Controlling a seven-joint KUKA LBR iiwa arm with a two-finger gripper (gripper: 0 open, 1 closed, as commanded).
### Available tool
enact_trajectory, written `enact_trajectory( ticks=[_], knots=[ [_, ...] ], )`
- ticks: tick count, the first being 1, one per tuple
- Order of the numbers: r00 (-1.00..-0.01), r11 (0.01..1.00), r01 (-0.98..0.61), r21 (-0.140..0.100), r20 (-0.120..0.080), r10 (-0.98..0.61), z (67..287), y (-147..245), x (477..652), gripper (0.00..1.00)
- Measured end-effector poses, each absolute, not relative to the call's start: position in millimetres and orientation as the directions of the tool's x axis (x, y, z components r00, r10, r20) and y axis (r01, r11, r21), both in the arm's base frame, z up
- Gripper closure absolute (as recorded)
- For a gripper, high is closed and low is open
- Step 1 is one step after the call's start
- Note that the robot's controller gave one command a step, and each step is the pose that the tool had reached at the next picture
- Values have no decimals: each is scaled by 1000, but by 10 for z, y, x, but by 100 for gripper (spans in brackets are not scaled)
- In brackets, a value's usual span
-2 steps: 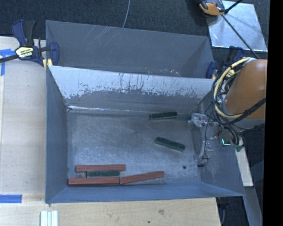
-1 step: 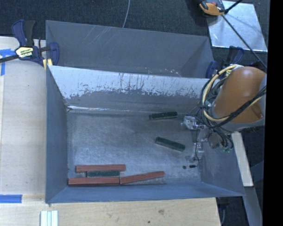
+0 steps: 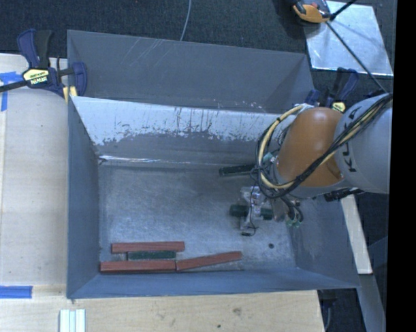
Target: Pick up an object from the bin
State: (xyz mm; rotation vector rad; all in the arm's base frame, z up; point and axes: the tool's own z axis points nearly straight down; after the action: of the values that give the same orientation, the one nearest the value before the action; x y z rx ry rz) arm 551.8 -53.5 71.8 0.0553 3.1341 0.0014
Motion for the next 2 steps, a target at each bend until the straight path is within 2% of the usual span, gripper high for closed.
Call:
enact_trajectory(
  ticks=[1,2],
  knots=[
    [-999,999,35,1,-7,35,718,-534,5519,100],
    [-999,999,51,1,4,51,1193,-595,5458,100]
  ],
)
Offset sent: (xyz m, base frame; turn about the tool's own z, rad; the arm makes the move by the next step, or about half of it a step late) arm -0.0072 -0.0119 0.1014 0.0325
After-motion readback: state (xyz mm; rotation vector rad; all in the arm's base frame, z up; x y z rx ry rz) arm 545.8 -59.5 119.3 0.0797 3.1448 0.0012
